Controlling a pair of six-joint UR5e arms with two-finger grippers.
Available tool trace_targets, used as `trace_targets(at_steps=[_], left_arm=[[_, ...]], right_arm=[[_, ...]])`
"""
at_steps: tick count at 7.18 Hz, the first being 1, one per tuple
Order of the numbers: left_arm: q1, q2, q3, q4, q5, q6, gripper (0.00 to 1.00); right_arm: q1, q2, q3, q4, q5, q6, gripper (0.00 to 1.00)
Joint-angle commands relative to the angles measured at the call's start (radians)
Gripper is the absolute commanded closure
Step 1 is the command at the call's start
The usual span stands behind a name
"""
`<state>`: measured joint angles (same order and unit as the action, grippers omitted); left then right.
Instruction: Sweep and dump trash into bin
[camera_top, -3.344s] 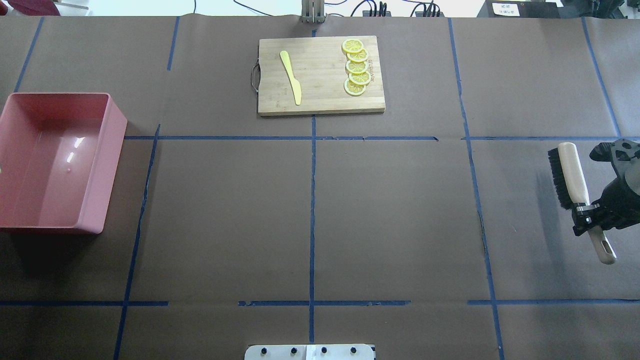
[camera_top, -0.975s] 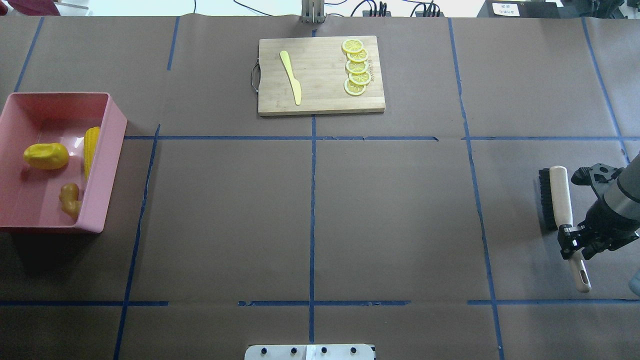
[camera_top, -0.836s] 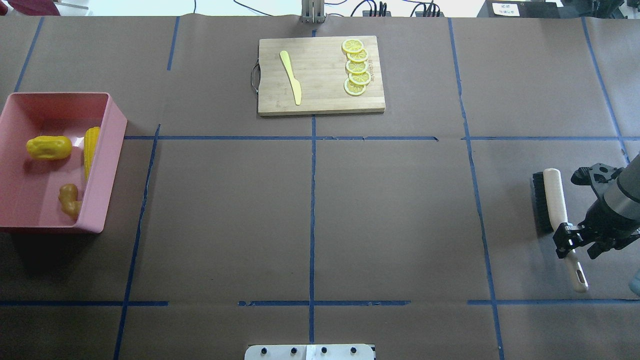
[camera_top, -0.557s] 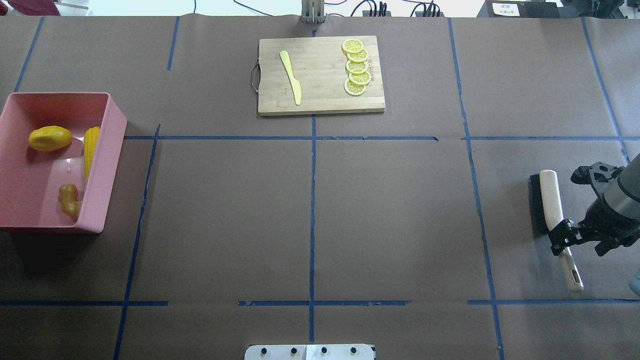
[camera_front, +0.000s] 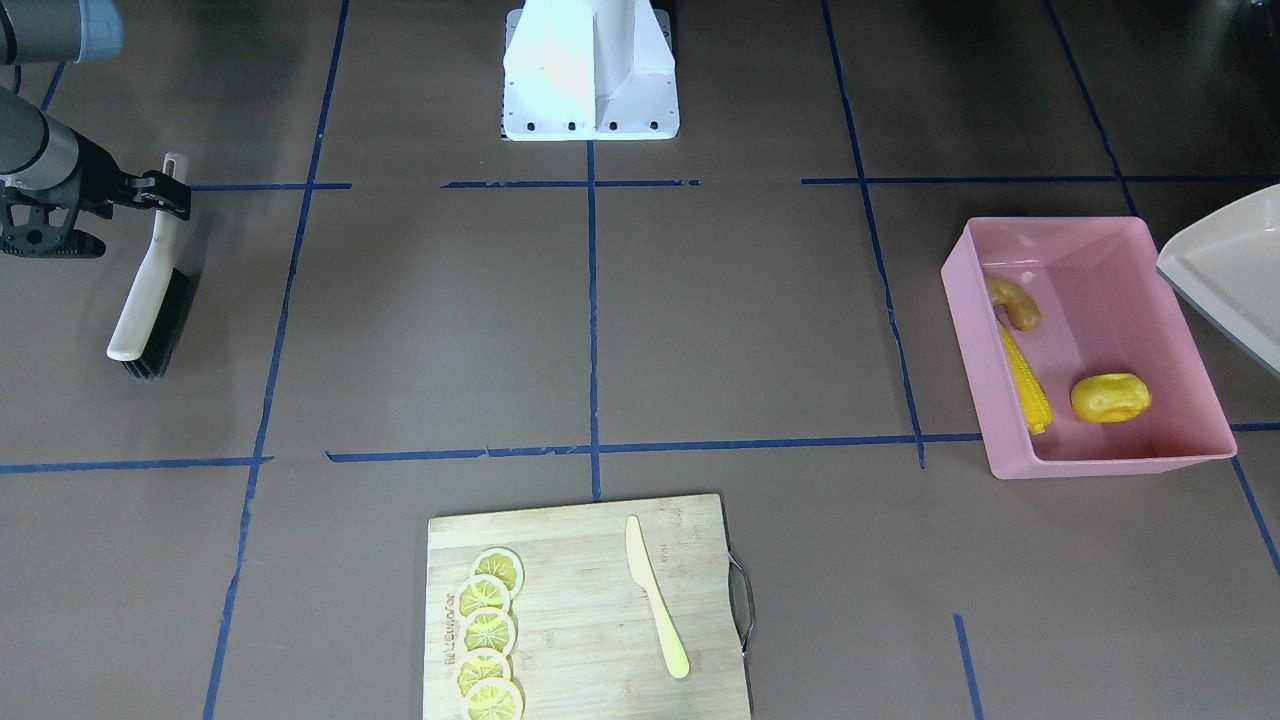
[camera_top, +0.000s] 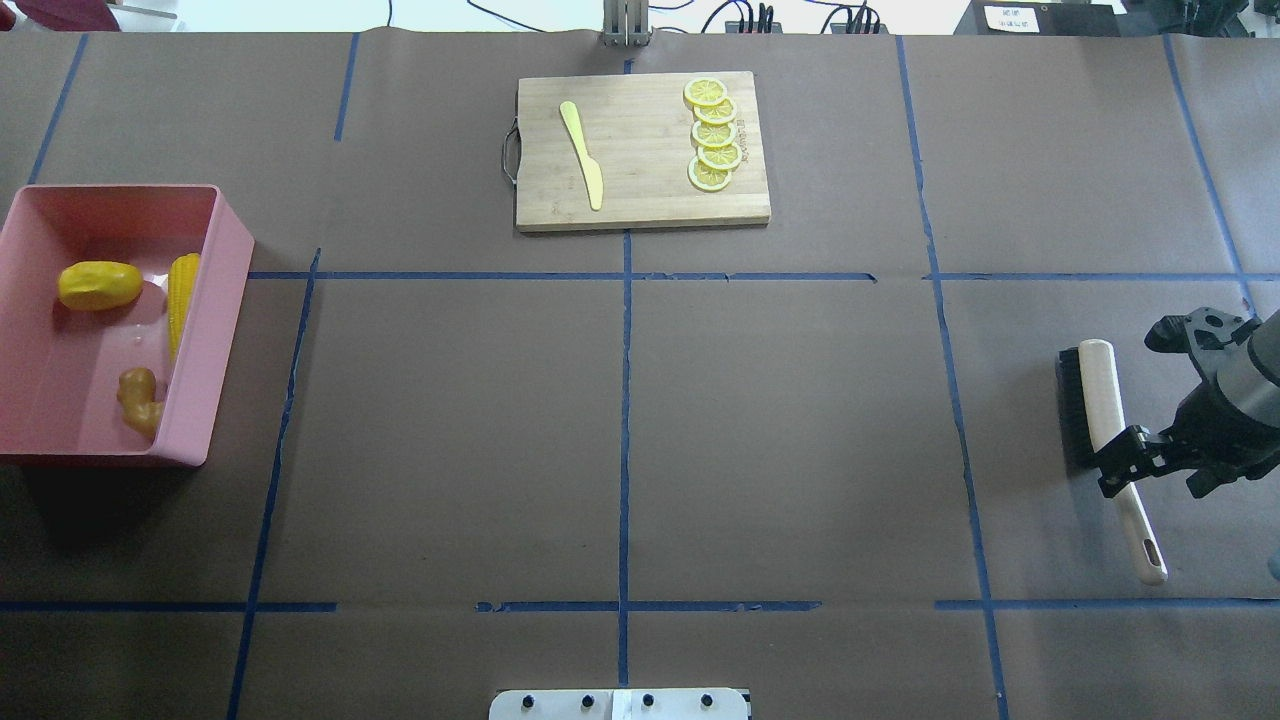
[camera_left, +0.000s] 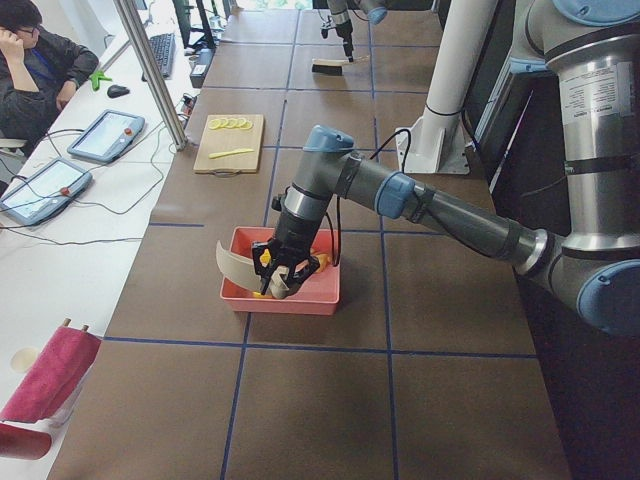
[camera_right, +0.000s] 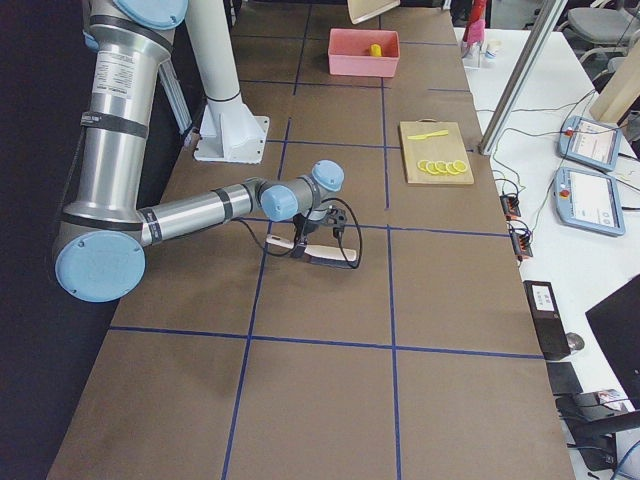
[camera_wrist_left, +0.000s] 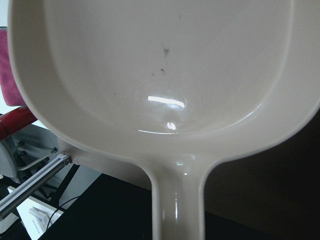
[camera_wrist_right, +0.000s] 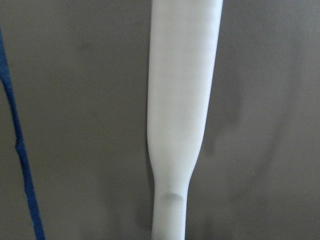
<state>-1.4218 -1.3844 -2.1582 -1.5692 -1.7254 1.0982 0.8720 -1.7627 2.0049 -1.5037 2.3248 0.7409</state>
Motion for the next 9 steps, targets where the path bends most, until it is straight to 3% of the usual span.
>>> trace_targets(at_steps=[1,3,6,7,9], left_arm=[[-0.003,-0.008,-0.119,0.137,-0.022,-0.001,0.99],[-0.003,-0.025,-0.172,0.219,-0.202,-0.02,0.99],[0.0,-0.095,-0.166,0.219,-0.463,-0.22,0.99],[0.035,-0.158,-0.158,0.219,-0.52,-0.26,0.99],[0.203,-0.237,-0.147,0.219,-0.534,-0.366,0.99]], right_arm=[[0.091,0.003,0.049,0.002,-0.002,-0.002,0.0],[0.165,0.002,0.086,0.002,0.004,-0.003,0.0],[0.26,0.0,0.097,0.002,0.005,-0.003,0.0],[0.3,0.0,0.095,0.002,0.005,-0.009,0.0],[0.349,0.003,0.087,-0.003,0.008,-0.064,0.0]])
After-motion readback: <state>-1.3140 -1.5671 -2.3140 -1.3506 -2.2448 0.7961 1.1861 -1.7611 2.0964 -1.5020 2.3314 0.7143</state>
